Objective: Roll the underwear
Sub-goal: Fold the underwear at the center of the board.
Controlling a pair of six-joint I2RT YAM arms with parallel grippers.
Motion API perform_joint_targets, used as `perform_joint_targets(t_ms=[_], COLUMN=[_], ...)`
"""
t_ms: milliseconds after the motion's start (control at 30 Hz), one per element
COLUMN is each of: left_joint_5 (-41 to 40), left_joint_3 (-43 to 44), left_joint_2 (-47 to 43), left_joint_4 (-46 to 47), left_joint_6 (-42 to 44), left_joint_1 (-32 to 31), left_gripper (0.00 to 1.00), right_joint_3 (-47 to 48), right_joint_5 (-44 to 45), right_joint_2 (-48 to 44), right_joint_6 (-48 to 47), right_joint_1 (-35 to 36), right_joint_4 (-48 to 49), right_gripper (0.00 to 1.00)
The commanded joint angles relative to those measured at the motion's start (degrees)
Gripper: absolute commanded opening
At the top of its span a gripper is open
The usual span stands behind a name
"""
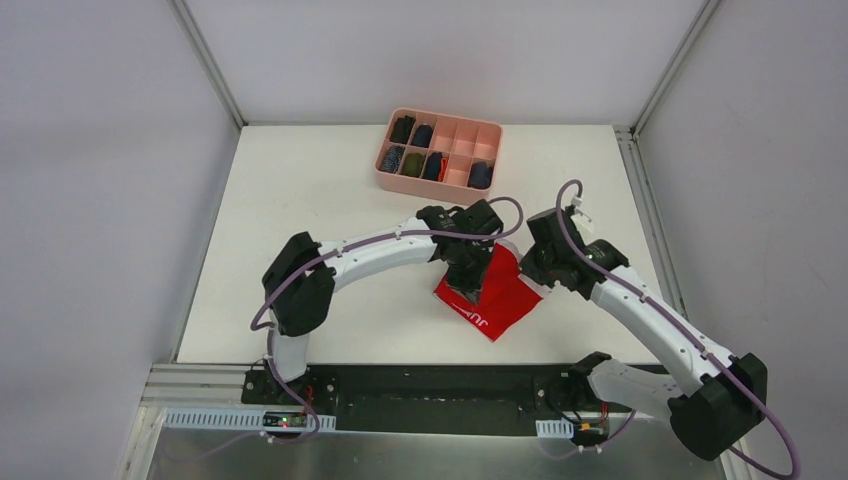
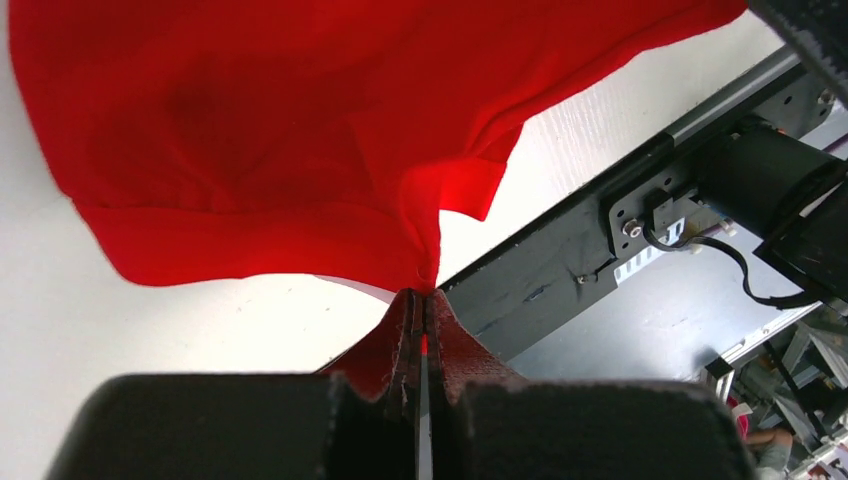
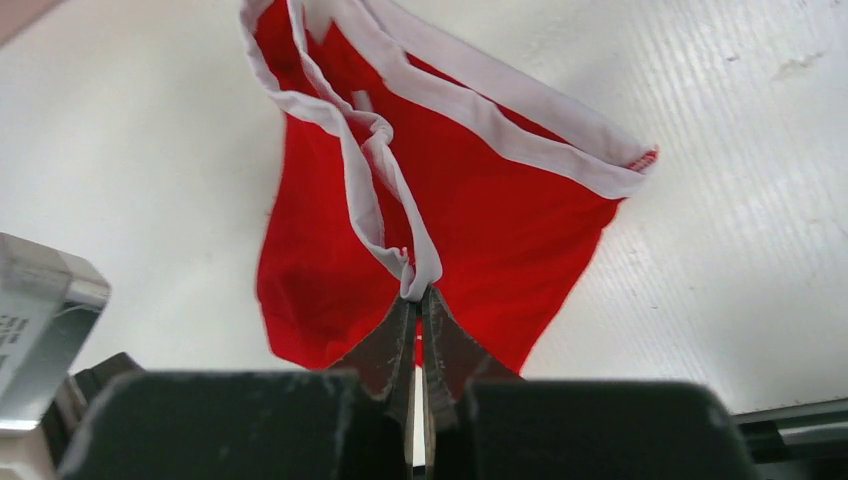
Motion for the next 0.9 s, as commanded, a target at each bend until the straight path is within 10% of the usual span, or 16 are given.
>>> perform_joint_targets(t_ms=[0, 867], left_joint_5=[2.3, 3.1], left_joint_3=[3.4, 6.8], left_joint_2=[2.8, 6.6], left_joint_4=[-1.5, -0.4], left_joint_6=[0.7, 0.0], left_joint_1=[-1.3, -2.8], left_gripper=[0.0, 0.0], right_joint_3=[-4.3, -9.3], right_joint_5=[0.1, -7.9], right_joint_2=[-1.7, -0.5], right_joint_6=[-1.0, -4.1], right_joint_1=[-1.9, -10.1], right_joint_4=[-0.5, 5.3], right_gripper=[0.0, 0.0])
